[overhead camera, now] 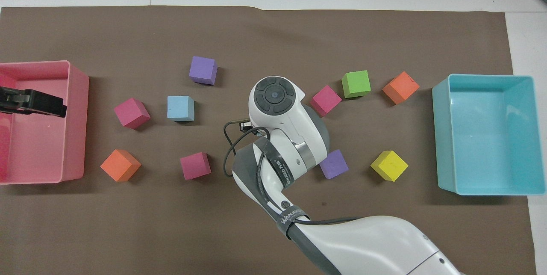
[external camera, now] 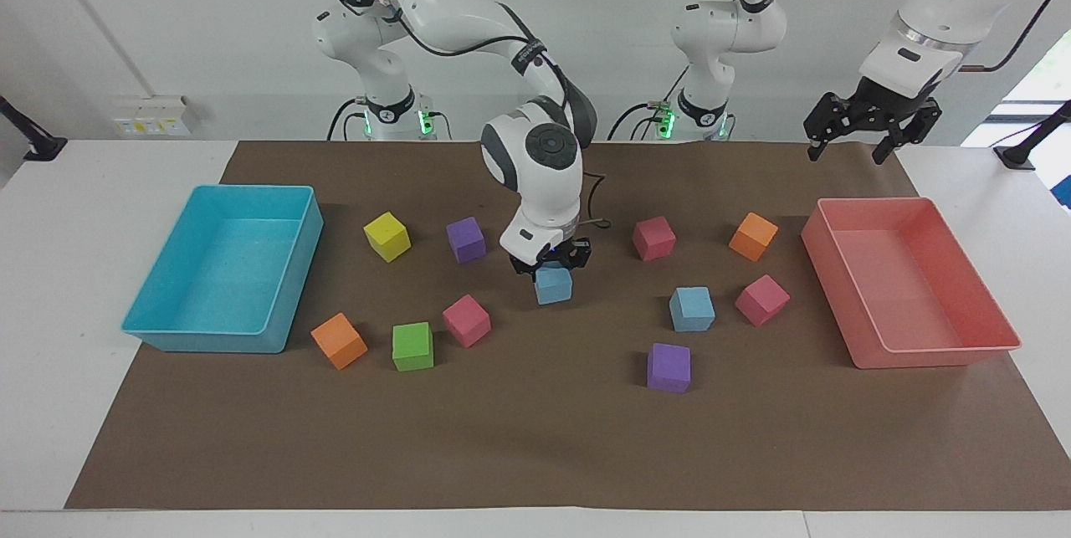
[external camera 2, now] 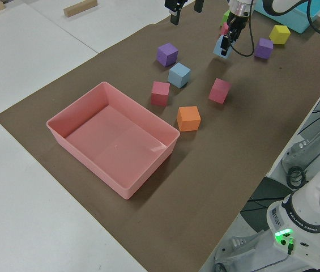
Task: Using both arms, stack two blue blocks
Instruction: 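Carry the light-blue cube to the table center and set it down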
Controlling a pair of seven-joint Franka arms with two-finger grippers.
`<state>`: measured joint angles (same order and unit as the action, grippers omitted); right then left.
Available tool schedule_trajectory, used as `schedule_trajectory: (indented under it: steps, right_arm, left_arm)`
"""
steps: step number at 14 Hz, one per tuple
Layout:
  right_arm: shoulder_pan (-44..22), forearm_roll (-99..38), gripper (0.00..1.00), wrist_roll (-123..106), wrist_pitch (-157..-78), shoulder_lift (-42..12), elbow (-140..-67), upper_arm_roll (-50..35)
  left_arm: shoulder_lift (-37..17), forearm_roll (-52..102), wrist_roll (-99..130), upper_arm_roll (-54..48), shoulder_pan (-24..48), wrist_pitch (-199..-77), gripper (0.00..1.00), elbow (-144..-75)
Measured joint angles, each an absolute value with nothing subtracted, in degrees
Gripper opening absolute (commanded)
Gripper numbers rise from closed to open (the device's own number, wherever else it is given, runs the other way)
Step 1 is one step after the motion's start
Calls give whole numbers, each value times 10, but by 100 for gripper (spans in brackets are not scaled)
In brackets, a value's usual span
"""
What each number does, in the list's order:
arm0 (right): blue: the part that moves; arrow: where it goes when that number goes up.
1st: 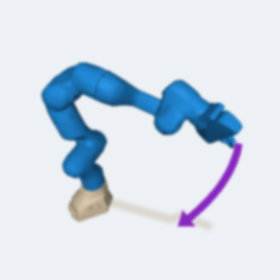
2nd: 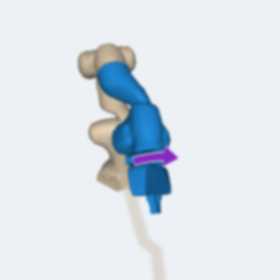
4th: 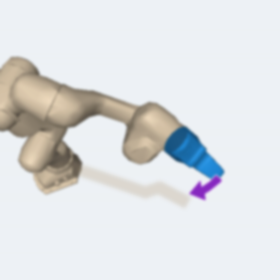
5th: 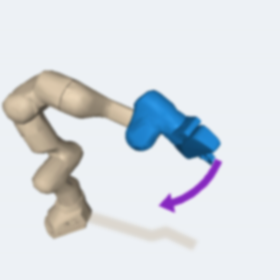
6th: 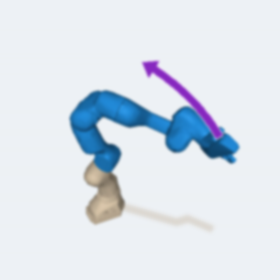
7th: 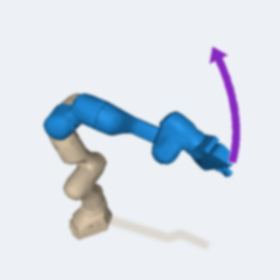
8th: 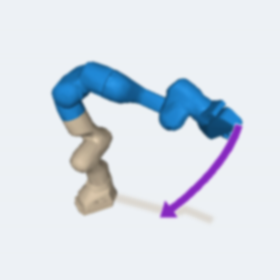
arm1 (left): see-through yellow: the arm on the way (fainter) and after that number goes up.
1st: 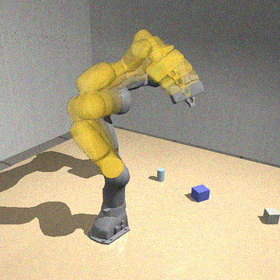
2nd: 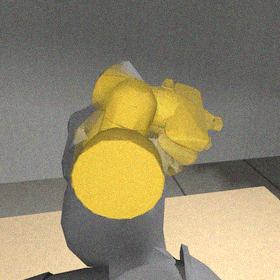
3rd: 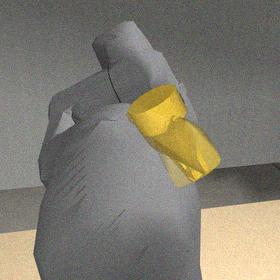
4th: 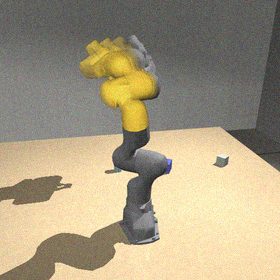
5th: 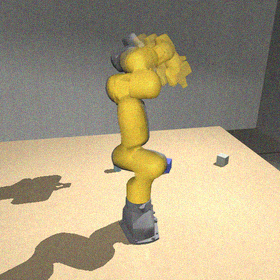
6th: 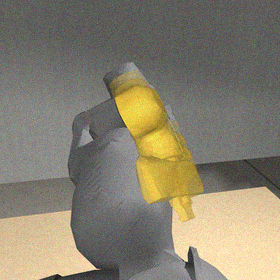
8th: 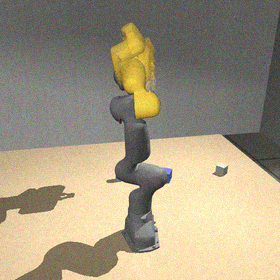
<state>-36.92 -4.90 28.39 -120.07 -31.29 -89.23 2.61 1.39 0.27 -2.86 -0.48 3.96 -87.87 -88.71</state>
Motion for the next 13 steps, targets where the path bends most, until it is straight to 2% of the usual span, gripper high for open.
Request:
schedule_trajectory:
  steps: [5,13]
  right_arm:
    - [-369,-51,0,301,-1218,-315,-925,26]
    - [-371,-51,0,322,-1223,-315,-930,26]
  left_arm:
    - [14,3,-29,-5,40,-879,100,-887]
    - [14,3,-29,-5,40,-879,100,-887]
